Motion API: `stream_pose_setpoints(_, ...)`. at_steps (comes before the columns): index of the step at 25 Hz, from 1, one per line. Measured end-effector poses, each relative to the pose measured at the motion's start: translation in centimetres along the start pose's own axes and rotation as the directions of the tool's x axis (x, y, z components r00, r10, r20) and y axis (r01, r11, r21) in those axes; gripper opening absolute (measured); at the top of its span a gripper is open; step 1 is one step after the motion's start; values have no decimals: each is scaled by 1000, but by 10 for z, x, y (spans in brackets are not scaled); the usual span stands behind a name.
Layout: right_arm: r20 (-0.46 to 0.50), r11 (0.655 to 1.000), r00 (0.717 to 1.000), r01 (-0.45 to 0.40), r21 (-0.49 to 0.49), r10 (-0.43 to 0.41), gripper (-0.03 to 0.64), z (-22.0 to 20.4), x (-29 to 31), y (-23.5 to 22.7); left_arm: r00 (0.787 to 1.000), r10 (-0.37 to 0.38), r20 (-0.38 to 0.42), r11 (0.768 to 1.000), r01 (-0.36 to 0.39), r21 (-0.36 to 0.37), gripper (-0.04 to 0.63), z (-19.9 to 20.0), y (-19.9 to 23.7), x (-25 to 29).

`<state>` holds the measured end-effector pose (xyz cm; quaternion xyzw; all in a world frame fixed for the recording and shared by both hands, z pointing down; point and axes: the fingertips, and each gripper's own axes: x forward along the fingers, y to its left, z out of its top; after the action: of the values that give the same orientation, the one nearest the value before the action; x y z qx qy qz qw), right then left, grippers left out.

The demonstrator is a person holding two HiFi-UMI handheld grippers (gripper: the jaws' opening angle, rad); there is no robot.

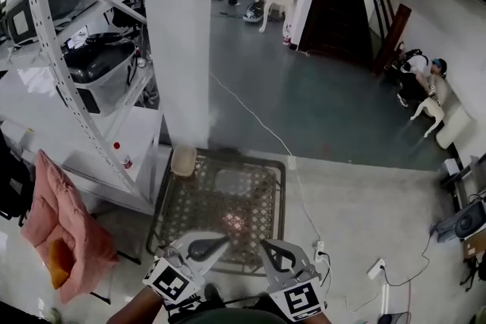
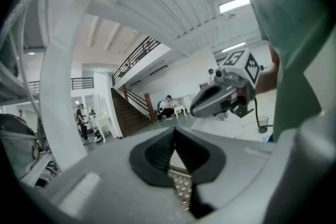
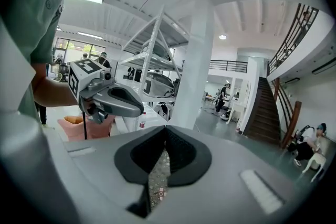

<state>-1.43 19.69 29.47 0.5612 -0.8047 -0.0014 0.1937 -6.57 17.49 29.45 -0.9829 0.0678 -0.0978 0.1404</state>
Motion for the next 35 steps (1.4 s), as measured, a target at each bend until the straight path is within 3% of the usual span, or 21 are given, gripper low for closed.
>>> stream_pose_setpoints(7, -5, 1000, 1000, -29, 13, 29, 6, -9, 33, -29, 999, 31, -14, 999, -31, -11, 2, -15, 28, 23)
stream_pose_setpoints(18, 31, 977, 977, -211, -11, 211, 6, -9, 106, -92, 977, 194, -94, 979, -199, -49, 3, -29, 94, 72)
stream_pose_setpoints(24, 17, 960, 960, -280, -22, 280, 6, -17, 121, -116, 963, 242, -120, 965, -252, -73, 3, -36, 104, 98)
stream_pose_setpoints(35, 5, 933, 933, -359, -22, 359, 6, -29, 139, -122, 937, 298, -184, 944, -318, -90, 3, -57, 115, 101)
